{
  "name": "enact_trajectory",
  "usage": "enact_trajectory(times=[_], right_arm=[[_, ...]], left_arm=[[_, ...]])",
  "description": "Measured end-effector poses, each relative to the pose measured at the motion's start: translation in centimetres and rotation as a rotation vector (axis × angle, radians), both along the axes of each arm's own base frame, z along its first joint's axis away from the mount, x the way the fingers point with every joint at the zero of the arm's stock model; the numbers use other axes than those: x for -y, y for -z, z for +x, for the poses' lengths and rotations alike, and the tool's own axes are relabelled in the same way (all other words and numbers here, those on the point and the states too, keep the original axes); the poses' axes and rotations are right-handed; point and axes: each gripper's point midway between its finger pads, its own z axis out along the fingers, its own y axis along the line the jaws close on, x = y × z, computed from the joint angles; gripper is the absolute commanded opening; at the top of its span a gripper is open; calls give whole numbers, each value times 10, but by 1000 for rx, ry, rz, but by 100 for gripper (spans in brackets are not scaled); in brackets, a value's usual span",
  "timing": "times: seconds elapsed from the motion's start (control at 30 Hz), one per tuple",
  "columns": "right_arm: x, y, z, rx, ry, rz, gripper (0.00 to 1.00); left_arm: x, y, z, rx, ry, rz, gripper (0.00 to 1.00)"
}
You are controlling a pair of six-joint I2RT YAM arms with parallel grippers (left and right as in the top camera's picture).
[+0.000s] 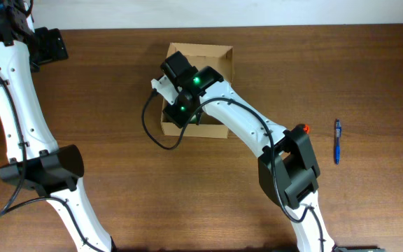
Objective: Pack container
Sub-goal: 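Lower the white tape onto the green tape inside the box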
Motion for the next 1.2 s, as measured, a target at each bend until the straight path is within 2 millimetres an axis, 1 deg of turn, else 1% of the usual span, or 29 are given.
enact_trajectory(times=[0.23, 0.43, 0.67, 0.7, 0.73, 0.77, 0.9, 1.2], right_arm=[[-9, 4, -7, -4, -21, -1, 3], [-8, 11, -7, -11, -19, -15, 4], [-6, 12, -6, -9, -16, -24, 4], [-5, 12, -6, -9, -15, -27, 10], [-5, 12, -6, -7, -15, -30, 20], [-5, 12, -6, -7, -11, -31, 24], [-3, 13, -5, 1, -11, -40, 34], [4, 14, 3, 36, 8, -82, 35]], left_arm=[[0, 0, 0, 0, 0, 0, 100], [0, 0, 0, 0, 0, 0, 100], [0, 0, 0, 0, 0, 0, 100], [0, 0, 0, 0, 0, 0, 100], [0, 0, 0, 0, 0, 0, 100], [0, 0, 0, 0, 0, 0, 99], [0, 0, 0, 0, 0, 0, 99], [0, 0, 0, 0, 0, 0, 100]])
